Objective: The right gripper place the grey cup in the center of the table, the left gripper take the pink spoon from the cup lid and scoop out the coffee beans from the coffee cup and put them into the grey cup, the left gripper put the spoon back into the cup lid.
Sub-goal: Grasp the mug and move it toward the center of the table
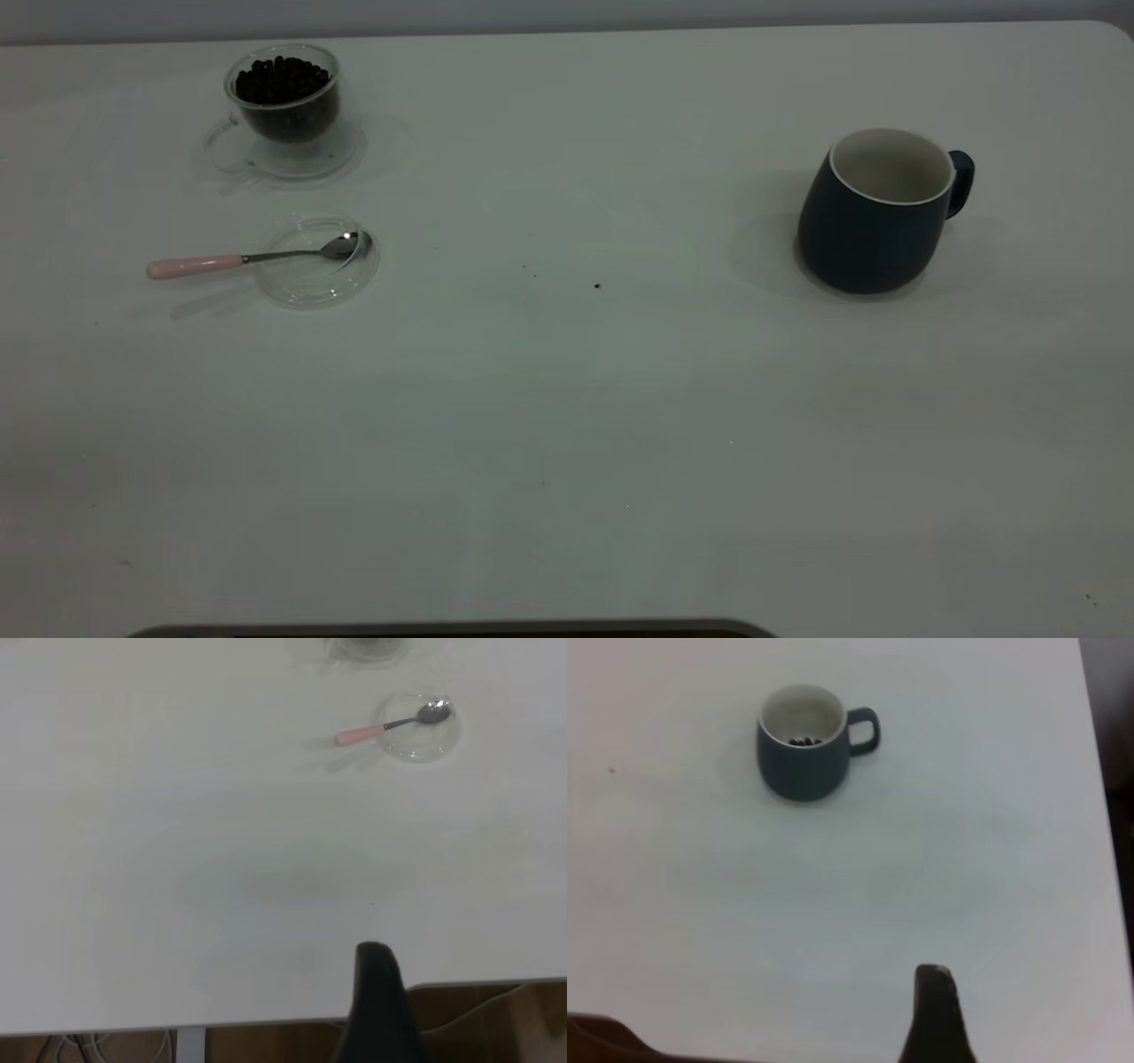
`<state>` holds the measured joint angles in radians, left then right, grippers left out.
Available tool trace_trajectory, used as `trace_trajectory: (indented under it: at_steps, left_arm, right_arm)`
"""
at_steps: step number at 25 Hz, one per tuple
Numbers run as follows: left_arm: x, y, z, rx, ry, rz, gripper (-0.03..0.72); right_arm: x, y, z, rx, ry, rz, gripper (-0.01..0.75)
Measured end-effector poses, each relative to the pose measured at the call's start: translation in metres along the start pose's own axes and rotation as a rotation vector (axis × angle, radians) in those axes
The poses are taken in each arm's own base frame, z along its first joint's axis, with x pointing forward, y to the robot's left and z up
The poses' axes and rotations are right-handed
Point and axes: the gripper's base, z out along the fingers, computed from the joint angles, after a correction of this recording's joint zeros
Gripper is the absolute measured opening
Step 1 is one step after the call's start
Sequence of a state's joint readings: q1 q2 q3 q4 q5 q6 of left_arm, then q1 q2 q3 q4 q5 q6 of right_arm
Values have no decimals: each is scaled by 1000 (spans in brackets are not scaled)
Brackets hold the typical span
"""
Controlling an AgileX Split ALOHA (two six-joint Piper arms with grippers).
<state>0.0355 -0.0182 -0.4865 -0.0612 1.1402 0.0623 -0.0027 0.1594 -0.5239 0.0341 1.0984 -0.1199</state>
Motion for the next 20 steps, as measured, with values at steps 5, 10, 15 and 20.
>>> trace_trajectory:
  at_steps: [5,10,15,20]
  left_arm:
    - [0,0,0,0,0,0,588]
    - [0,0,0,0,0,0,588]
    - [0,0,0,0,0,0,588]
    - [0,0,0,0,0,0,588]
  right_arm:
    - [-61,-12,38,18,153,-133,588]
    - [-110,-21,119,-24,342,-269,588]
    - [-115,-24,227,-116,530,-418,588]
    - [-101,-25,318,-219,653,-550,588]
